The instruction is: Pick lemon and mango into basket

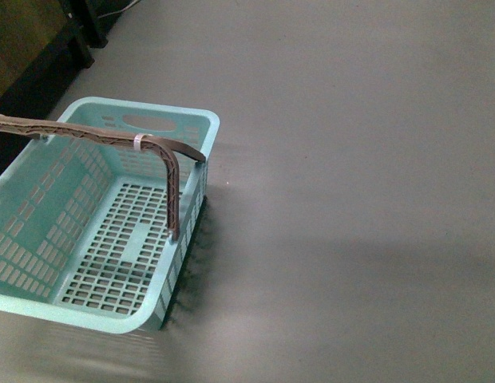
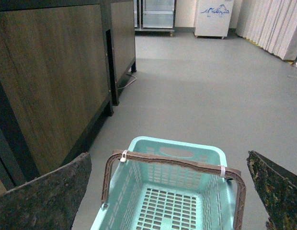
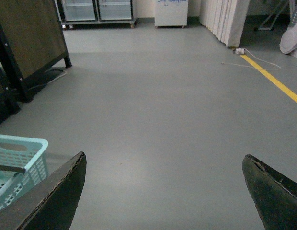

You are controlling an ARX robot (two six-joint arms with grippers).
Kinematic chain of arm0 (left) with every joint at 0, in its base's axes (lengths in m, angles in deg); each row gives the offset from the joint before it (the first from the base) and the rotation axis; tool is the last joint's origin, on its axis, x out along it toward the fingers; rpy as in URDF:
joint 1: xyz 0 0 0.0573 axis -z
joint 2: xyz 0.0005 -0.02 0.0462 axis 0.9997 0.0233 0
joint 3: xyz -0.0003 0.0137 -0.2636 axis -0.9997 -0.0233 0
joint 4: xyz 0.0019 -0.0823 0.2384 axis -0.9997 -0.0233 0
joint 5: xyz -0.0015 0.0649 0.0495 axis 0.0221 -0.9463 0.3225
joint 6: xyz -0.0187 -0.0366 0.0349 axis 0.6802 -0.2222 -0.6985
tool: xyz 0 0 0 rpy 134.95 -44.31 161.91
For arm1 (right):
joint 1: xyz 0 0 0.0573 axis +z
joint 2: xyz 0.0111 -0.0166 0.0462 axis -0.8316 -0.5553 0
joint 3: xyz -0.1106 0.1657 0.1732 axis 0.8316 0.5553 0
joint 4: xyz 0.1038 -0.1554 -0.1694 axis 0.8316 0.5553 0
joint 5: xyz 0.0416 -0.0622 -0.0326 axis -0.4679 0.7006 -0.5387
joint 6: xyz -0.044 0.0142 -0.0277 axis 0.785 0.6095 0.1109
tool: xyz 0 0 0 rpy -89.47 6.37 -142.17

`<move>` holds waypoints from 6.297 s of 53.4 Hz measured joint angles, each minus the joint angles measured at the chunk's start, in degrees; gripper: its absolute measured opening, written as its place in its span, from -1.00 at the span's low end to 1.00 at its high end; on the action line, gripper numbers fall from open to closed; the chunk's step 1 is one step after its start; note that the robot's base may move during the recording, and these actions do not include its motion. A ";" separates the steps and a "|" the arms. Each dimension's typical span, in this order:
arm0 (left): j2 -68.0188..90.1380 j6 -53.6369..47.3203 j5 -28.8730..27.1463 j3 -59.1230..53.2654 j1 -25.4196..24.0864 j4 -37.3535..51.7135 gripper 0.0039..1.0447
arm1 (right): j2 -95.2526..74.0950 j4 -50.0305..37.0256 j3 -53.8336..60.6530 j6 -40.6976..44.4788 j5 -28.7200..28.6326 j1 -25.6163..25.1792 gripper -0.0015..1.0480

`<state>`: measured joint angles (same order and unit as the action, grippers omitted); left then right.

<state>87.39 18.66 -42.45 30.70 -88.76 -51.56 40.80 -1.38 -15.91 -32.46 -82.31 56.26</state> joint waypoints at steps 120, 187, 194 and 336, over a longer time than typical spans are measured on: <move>118.95 79.14 -3.43 53.79 7.34 23.89 -0.88 | 0.00 0.00 0.00 0.00 -0.11 0.00 0.83; 42.49 84.39 20.39 47.84 -13.25 -19.82 -0.90 | 0.00 0.00 0.00 0.00 -0.11 0.00 0.83; 42.49 84.39 20.41 47.84 -13.25 -19.85 -0.90 | 0.00 0.00 0.00 -0.02 -0.13 0.00 0.83; 42.40 84.26 20.44 48.04 -13.31 -19.89 -0.90 | 0.04 0.02 0.00 -0.04 -0.07 0.02 0.83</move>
<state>129.80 102.91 -22.02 78.74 -102.07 -71.45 40.84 -1.36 -15.91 -32.50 -82.38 56.28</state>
